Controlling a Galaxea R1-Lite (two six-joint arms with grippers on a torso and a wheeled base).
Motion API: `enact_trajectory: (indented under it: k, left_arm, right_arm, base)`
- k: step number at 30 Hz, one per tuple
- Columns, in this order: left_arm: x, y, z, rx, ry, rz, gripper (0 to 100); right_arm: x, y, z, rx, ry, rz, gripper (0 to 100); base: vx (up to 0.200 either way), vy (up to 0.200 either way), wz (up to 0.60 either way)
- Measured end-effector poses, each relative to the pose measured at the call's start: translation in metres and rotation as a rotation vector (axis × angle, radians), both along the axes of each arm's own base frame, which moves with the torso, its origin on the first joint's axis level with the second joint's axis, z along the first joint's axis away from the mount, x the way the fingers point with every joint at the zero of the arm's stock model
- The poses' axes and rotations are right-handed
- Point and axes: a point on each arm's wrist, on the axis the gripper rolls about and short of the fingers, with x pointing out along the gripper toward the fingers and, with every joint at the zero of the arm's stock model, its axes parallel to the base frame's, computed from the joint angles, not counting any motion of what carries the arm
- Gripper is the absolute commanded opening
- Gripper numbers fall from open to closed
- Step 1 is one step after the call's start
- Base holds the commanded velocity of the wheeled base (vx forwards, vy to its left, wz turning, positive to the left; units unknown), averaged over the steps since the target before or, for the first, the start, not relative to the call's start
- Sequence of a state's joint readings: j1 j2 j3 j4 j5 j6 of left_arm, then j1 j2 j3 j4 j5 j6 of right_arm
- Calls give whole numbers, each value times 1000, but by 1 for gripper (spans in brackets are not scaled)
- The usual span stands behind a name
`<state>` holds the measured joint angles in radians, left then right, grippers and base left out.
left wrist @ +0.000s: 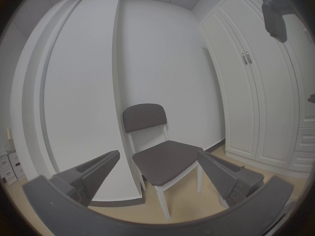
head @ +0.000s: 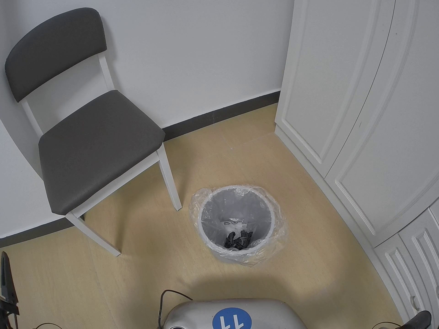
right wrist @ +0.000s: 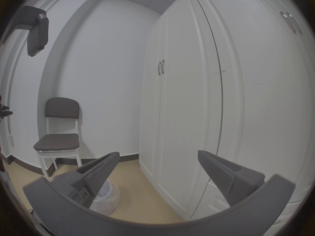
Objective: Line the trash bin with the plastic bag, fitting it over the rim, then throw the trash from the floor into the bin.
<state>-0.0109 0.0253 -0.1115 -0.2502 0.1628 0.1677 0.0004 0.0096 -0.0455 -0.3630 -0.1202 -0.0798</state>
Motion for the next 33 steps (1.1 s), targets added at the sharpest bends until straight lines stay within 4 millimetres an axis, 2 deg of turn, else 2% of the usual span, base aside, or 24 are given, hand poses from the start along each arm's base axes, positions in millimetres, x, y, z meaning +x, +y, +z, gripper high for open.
enact_trajectory:
  k: [6,13,21,33]
  left_arm:
    - [7,0,-19,-24,34,-13,100]
    - [12,-1,-41,-65,228,-24,100]
    - [13,-3,-44,-193,247,-184,100]
    - [13,-3,-50,-177,299,-155,100]
  right_arm:
    - [-3,0,6,-13,-106,-6,100]
    - [-3,0,6,-11,-111,-6,100]
    - [1,0,-2,20,-30,-9,100]
    - [3,-1,-7,32,17,-27,100]
  base:
    - [0,0,0]
    - [0,0,0]
    - [0,0,0]
    - [0,0,0]
